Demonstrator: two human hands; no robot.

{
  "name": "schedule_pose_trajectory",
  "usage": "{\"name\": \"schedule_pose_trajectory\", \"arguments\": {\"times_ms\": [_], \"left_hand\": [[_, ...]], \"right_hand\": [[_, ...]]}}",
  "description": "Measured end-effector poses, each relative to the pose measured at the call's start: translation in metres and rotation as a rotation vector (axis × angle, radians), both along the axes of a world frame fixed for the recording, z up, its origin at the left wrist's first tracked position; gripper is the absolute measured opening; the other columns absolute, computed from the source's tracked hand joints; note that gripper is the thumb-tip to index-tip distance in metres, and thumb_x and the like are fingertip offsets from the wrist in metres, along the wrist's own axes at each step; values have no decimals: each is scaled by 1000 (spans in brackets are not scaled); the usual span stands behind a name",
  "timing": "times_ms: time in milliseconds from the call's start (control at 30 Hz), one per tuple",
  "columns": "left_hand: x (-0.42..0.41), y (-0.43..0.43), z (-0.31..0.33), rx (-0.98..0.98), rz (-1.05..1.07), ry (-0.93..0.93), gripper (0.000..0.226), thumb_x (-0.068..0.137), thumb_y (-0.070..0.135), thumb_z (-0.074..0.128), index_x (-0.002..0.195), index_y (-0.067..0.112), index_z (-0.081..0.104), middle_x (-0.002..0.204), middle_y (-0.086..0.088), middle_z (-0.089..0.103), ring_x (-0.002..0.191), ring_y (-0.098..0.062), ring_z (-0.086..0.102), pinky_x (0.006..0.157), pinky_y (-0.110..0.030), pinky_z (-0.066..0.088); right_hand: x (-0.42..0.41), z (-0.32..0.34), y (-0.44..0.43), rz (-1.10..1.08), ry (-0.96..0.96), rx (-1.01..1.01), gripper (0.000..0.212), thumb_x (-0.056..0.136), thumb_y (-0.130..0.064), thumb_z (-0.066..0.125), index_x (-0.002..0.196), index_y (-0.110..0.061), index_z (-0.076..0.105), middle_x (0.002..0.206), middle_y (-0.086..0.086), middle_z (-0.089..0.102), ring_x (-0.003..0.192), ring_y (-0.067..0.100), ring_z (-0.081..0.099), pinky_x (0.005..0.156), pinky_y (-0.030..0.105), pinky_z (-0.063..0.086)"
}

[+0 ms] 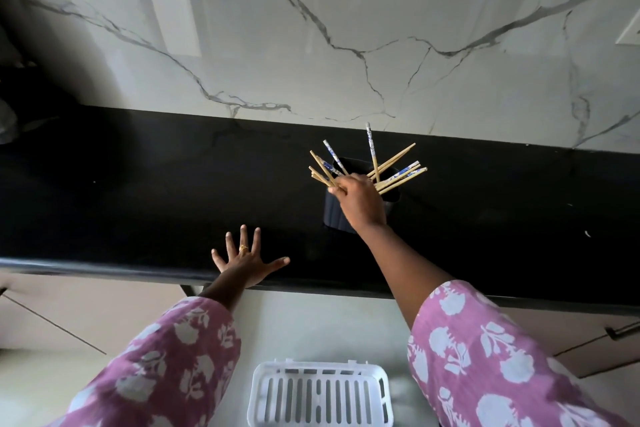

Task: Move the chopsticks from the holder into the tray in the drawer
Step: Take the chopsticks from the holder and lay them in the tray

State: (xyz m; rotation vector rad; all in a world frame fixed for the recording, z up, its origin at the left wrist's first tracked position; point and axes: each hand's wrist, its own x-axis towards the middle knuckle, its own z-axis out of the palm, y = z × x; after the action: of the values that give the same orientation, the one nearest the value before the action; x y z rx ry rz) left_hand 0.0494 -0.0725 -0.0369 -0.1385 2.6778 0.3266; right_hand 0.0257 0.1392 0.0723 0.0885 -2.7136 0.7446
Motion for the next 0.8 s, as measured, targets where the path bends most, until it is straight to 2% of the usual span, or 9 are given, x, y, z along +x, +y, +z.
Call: {"name": "schedule_pose_trajectory", "arguments": {"times_ms": [100, 200, 333, 467, 600, 700, 800], "left_hand": [[-2, 0, 3, -21, -13, -31, 107, 71, 86, 35, 148, 32, -18, 154, 3, -30, 142, -31, -25, 112, -60, -6], [-2, -2, 4, -12, -54, -67, 122, 64, 86, 47, 147, 30, -21, 153, 2, -34, 141, -33, -28, 111, -62, -6], [-2, -8, 7, -8, -110, -105, 139, 54, 81, 63, 146, 27, -25, 150, -3, -38, 138, -37, -32, 109, -64, -7], [-4, -7, 6, -23, -108, -107, 143, 51, 81, 65, 145, 25, -26, 150, -4, -38, 138, -38, -31, 110, -64, -7], [-2, -5, 5, -27, -99, -97, 143, 50, 82, 65, 146, 26, -25, 151, -4, -36, 139, -38, -30, 111, -63, -6], [-3, -5, 4, -23, -98, -84, 143, 51, 82, 65, 147, 25, -24, 152, -4, -35, 139, -38, -29, 111, -63, -7], [-4, -6, 3, -16, -102, -75, 143, 50, 82, 64, 147, 24, -23, 152, -5, -35, 139, -38, -29, 112, -61, -8]], "right_hand": [[-5, -5, -17, 2, -17, -10, 30, 87, -19, 63, 114, -6, 65, 114, 15, 66, 109, 31, 57, 94, 40, 46], [-10, -10, -25, -76, -42, -90, 31, 87, -17, 63, 117, -7, 64, 116, 15, 64, 111, 30, 56, 97, 41, 45], [-18, -10, -27, -173, -86, -162, 26, 87, -15, 62, 110, -6, 67, 112, 17, 63, 105, 32, 58, 94, 41, 47], [-18, -6, -26, -207, -102, -177, 23, 85, 0, 58, 104, -4, 70, 110, 17, 64, 103, 31, 60, 89, 36, 49], [-18, 1, -28, -193, -139, -137, 14, 81, -5, 67, 94, -4, 65, 106, 16, 65, 98, 32, 62, 85, 40, 52], [-15, 11, -29, -178, -97, -117, 6, 87, -3, 56, 89, -8, 55, 101, 16, 67, 94, 34, 63, 77, 41, 51], [-11, 24, -31, -195, 6, -143, 9, 91, -2, 49, 99, -4, 53, 99, 17, 68, 94, 34, 64, 72, 42, 52]]}}
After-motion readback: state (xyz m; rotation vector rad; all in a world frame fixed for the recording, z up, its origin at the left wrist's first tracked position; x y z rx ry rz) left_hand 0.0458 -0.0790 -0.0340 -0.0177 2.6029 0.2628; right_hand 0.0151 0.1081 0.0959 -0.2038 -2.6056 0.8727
